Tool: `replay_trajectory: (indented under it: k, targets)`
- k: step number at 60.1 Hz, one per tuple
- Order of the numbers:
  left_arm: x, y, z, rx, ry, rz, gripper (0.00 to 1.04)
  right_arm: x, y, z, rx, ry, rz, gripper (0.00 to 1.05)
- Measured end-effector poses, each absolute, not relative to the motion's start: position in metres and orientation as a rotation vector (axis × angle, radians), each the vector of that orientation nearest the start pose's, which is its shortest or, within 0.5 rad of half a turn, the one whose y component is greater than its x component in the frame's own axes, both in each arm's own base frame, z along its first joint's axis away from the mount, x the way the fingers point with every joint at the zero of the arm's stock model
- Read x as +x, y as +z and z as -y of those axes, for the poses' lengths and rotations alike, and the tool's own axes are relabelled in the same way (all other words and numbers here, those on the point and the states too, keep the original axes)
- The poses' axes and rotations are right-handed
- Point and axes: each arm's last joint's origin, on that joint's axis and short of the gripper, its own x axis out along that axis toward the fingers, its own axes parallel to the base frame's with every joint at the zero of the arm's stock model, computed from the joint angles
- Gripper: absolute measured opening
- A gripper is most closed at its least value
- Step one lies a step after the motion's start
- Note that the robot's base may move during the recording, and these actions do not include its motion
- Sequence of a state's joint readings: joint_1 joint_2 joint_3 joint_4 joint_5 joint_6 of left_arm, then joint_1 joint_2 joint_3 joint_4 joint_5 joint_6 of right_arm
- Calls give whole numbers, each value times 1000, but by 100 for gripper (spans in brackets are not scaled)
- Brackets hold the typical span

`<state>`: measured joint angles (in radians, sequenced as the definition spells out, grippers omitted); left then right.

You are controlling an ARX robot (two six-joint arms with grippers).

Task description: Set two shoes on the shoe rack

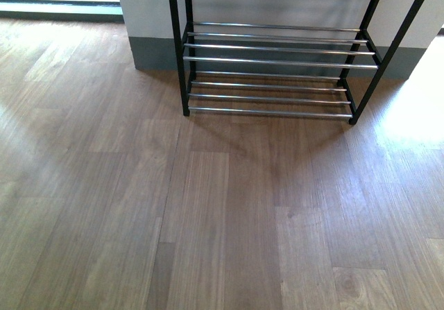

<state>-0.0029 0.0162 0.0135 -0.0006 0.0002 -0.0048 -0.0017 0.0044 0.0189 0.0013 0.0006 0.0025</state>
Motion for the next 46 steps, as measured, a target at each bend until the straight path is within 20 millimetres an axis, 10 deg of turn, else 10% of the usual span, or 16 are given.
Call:
replay_trajectory:
  k: [46]
  targets:
    - [98, 167, 0, -5, -3, -3, 95, 97, 170, 0, 2, -2, 16, 95]
